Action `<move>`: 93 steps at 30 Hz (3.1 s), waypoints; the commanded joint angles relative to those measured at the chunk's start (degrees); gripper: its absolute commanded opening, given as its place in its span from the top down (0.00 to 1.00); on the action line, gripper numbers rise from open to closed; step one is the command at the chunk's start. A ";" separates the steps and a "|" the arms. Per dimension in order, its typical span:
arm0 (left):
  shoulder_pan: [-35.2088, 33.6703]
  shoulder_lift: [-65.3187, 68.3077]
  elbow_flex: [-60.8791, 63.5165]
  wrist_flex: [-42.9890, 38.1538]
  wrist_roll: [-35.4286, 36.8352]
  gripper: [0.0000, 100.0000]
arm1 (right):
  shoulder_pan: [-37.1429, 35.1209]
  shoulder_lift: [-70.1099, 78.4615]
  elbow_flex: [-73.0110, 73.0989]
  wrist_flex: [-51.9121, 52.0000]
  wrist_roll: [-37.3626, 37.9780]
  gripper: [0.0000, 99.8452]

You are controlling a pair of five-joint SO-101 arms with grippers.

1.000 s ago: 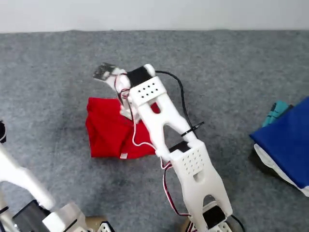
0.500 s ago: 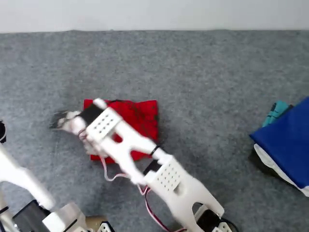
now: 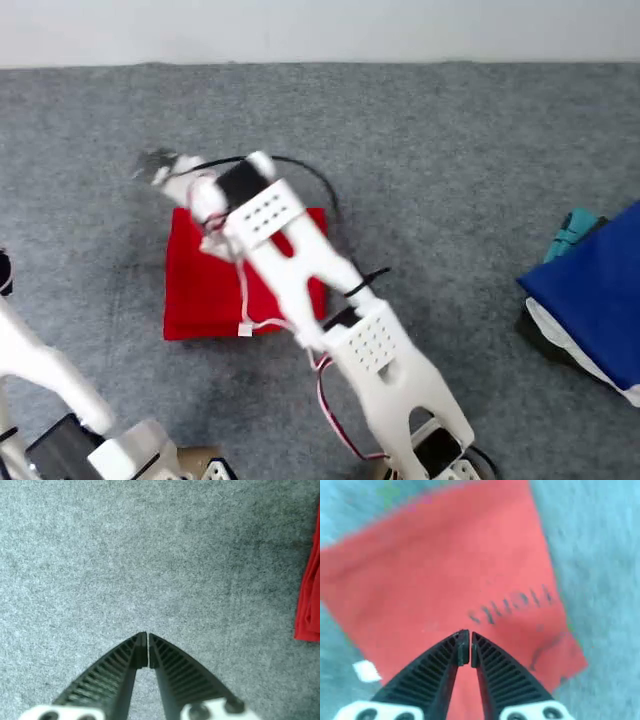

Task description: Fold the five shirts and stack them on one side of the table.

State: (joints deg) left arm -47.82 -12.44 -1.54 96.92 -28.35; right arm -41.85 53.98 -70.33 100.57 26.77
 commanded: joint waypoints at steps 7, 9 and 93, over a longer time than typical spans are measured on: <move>0.26 -1.93 -0.04 -1.05 -0.09 0.98 | 9.89 -3.21 5.89 2.51 -11.60 0.97; 0.26 -1.93 -0.04 -1.14 -0.09 0.98 | 9.19 -5.14 8.35 2.51 -14.86 0.91; 0.26 -9.93 3.91 3.43 -0.44 0.98 | 33.89 -7.78 6.95 2.33 32.09 0.90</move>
State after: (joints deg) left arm -47.82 -19.74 2.24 99.12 -28.35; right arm -8.88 47.74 -59.16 100.84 62.46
